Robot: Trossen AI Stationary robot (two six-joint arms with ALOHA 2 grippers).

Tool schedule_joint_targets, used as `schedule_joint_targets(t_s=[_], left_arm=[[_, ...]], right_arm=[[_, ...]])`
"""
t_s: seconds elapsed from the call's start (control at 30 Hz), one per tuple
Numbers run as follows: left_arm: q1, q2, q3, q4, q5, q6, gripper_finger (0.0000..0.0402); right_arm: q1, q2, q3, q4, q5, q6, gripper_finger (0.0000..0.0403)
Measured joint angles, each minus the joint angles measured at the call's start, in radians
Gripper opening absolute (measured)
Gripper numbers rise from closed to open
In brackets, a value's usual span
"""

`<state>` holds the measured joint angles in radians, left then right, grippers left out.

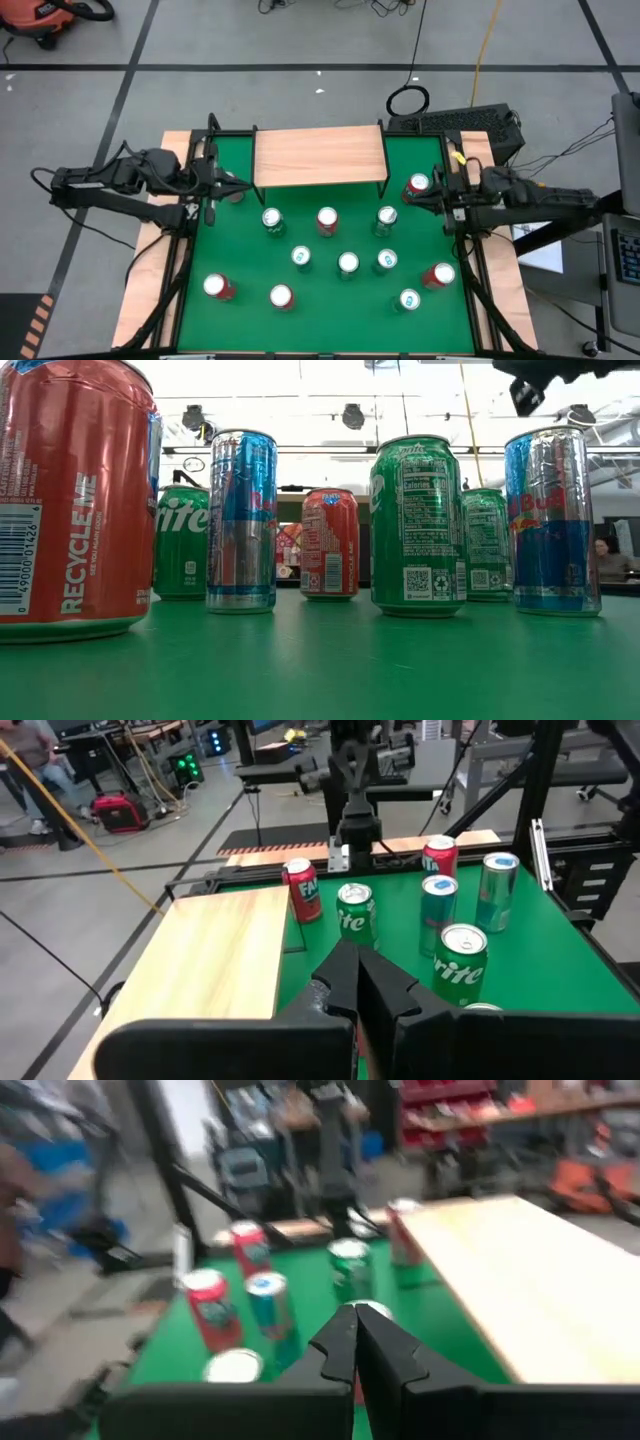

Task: Place canned beverage on shelf
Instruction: Put the red soda can on the shelf

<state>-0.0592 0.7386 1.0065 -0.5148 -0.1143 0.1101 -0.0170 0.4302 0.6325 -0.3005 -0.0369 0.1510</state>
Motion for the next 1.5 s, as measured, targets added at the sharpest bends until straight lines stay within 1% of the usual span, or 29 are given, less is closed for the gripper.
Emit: schedule_joint_targets(t_s=[0.13,0.23,0.3,0.5,0.67,0.77,0.93,1.03,1.1,1.17,1.27,1.33,1.5], left_arm=[[0.000,0.004,0.000,-0.001,-0.003,0.000,0.0000],[0.000,0.006,0.000,-0.001,-0.027,0.000,0.0000],[0.000,0.009,0.000,-0.001,-0.047,0.000,0.0000],[0.000,0.023,0.000,-0.002,-0.114,-0.001,0.0000],[0.000,0.036,0.000,-0.019,-0.259,-0.047,0.0000],[0.000,0.042,0.000,-0.060,-0.279,-0.062,0.0000],[0.000,0.047,0.000,-0.113,-0.280,-0.177,0.0003],[0.000,0.048,0.000,-0.157,-0.262,-0.265,0.0026],[0.000,0.056,0.000,-0.194,-0.262,-0.310,0.0051],[0.000,0.067,0.000,-0.221,-0.270,-0.322,0.0081],[0.000,0.087,0.000,-0.233,-0.306,-0.316,0.0121],[0.000,0.100,0.000,-0.235,-0.336,-0.307,0.0141],[0.000,0.132,0.000,-0.281,-0.401,-0.355,0.0167]], right_arm=[[0.000,0.141,0.180,-0.129,0.061,-0.026,0.0000],[0.000,0.223,0.266,-0.160,0.063,-0.047,0.0000],[0.000,0.265,0.297,-0.162,0.062,-0.060,0.0000],[0.000,0.348,0.309,-0.176,0.062,-0.091,0.0000],[0.000,0.401,0.309,-0.185,0.062,-0.089,0.0000],[0.000,0.426,0.309,-0.190,0.061,-0.088,0.0000],[0.000,0.449,0.309,-0.183,0.061,-0.089,0.0000],[0.000,0.457,0.309,-0.176,0.061,-0.091,0.0000],[0.000,0.463,0.309,-0.169,0.060,-0.091,0.0000],[0.000,0.469,0.309,-0.166,0.060,-0.091,0.0000],[0.000,0.479,0.309,-0.165,0.059,-0.082,0.0000],[0.002,0.484,0.309,-0.164,0.059,-0.081,0.0000],[0.030,0.499,0.309,-0.153,0.059,-0.081,0.0000]])
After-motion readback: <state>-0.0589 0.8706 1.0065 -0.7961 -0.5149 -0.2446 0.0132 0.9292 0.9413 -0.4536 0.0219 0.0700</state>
